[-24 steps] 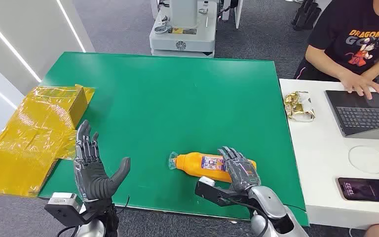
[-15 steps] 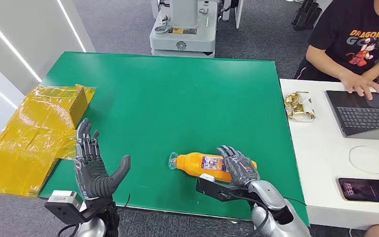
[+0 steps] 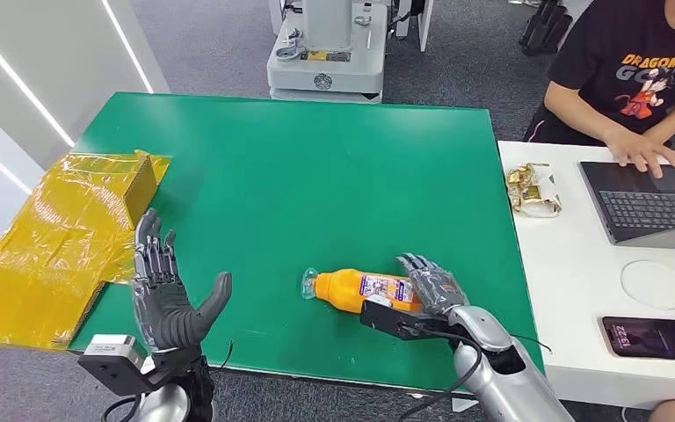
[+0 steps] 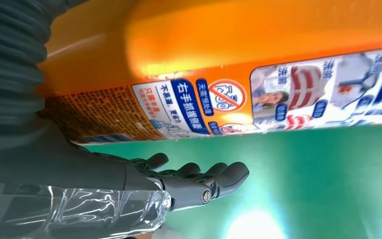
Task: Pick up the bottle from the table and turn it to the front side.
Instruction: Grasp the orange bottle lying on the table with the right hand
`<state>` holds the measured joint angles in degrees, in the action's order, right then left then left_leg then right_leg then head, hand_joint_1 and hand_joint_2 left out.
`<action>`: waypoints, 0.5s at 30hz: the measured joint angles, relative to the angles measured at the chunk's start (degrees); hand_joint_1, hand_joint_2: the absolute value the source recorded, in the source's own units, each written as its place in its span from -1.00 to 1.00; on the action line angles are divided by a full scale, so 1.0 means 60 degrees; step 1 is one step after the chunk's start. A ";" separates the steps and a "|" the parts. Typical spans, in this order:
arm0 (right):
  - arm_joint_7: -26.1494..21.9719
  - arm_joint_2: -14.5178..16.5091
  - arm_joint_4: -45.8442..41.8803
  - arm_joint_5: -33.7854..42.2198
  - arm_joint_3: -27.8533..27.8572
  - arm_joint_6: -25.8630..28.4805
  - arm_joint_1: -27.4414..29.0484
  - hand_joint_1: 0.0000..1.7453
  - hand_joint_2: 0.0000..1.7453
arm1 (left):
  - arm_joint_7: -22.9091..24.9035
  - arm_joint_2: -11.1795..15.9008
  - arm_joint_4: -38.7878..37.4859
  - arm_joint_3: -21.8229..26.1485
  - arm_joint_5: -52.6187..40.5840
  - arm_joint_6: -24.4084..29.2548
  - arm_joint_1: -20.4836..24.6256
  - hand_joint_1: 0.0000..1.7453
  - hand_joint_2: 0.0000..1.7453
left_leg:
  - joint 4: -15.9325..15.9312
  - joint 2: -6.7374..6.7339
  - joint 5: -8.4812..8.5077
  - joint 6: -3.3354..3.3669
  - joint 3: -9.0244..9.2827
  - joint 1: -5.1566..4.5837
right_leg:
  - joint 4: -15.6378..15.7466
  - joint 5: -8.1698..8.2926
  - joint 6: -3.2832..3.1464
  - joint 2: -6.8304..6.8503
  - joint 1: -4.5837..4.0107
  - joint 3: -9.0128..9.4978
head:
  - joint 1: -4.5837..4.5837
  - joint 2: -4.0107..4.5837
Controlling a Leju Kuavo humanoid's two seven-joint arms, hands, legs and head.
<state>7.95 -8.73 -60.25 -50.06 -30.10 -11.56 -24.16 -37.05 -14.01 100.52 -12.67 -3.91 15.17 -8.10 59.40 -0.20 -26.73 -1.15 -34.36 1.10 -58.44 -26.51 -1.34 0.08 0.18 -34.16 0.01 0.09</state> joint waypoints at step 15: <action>-0.0167 0.0136 0.0635 0.0115 -0.0050 0.0096 -0.0361 1.00 1.00 | 0.0004 -0.0030 0.0000 0.0034 0.0003 0.0021 0.0033 -1.00 1.00 | 0.0003 0.0001 0.0005 0.0008 0.0003 0.0000 | 0.0001 0.0005 0.0007 0.0003 0.0000 0.0007 | -0.0001 0.0000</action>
<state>6.95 -7.91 -56.44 -49.37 -30.40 -10.99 -26.32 -37.03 -14.19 100.52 -12.47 -3.89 15.30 -7.90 59.42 -0.19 -26.70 -1.10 -34.34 1.10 -58.44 -26.49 -1.30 0.10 0.18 -34.12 0.01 0.09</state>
